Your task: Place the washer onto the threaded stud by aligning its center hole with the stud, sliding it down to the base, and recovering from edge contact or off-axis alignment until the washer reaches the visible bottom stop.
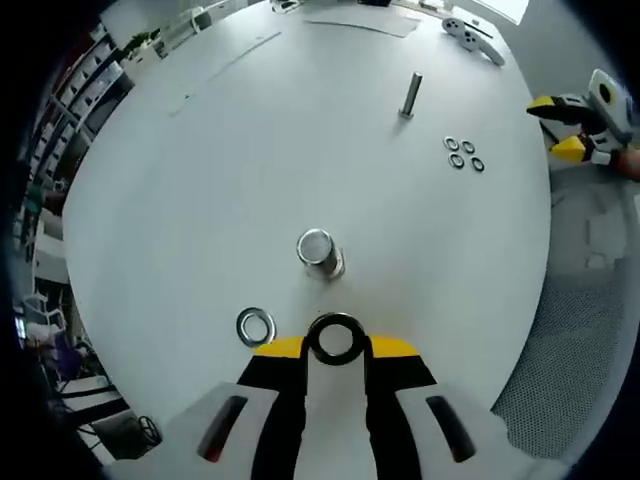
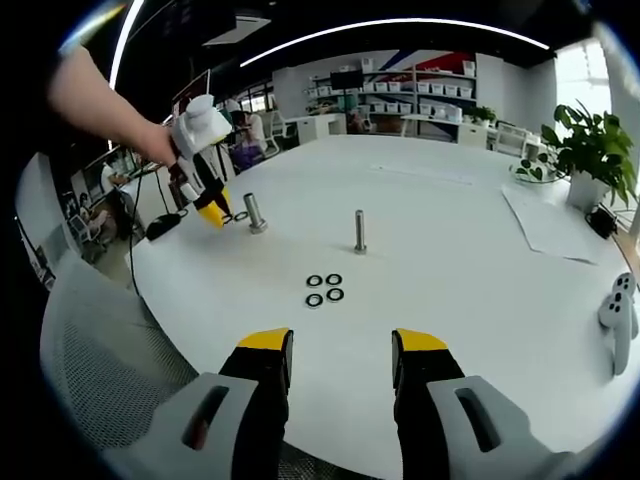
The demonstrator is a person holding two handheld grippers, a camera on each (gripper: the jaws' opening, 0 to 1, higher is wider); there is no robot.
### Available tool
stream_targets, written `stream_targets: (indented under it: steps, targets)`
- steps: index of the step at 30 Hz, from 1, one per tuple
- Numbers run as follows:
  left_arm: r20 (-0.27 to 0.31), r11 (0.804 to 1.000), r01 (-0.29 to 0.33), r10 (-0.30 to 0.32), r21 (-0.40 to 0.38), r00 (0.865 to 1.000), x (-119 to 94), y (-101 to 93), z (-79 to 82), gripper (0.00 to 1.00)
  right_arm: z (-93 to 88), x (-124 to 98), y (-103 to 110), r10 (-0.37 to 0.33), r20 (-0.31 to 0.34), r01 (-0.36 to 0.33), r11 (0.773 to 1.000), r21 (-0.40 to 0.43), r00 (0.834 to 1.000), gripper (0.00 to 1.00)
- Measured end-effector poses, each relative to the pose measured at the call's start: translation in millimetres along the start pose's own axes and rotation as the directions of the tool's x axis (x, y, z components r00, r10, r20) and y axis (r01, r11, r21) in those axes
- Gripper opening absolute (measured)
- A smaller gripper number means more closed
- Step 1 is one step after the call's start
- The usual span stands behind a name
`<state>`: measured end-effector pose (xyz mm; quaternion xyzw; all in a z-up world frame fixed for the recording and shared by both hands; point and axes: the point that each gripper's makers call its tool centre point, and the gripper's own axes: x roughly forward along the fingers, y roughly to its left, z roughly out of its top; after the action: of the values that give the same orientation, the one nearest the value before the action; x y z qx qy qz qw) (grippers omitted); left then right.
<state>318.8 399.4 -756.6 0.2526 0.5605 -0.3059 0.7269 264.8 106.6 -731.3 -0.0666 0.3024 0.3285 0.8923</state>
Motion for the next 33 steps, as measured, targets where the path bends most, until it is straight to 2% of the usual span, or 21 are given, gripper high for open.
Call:
stream_targets:
  steps: [6,11,16,18,24,33]
  targets:
    - [0.047,1.0,0.005,-0.005,0.007,0.999,-15,-1.2,11.5,0.19,-0.4,0,0,0.002,-0.002,-0.002,1.0,0.0,1.0,0.42]
    - [0.057,1.0,0.015,-0.016,0.025,0.998,-22,-0.7,16.5,0.19,-0.4,0,1,0.003,-0.003,-0.003,1.0,-0.001,1.0,0.42]
    - [0.097,1.0,0.013,-0.015,0.02,0.995,-28,4.4,30.7,0.19,-0.4,0,0,0.002,-0.003,-0.002,1.0,-0.001,1.0,0.42]
    - [0.102,0.999,0.028,-0.03,0.02,0.994,-30,0.8,36.0,0.19,-0.4,0,0,0.002,-0.002,-0.002,1.0,0.0,1.0,0.42]
    - [0.121,0.999,0.03,-0.032,0.017,0.992,-26,3.1,48.7,0.19,-1.0,0,0,0.001,-0.005,-0.001,1.0,0.001,1.0,0.42]
    - [0.103,0.998,0.004,-0.011,0.065,0.995,-20,4.2,58.0,0.19,-1.3,1,-1,0.0,-0.005,0.0,1.0,-0.001,1.0,0.42]
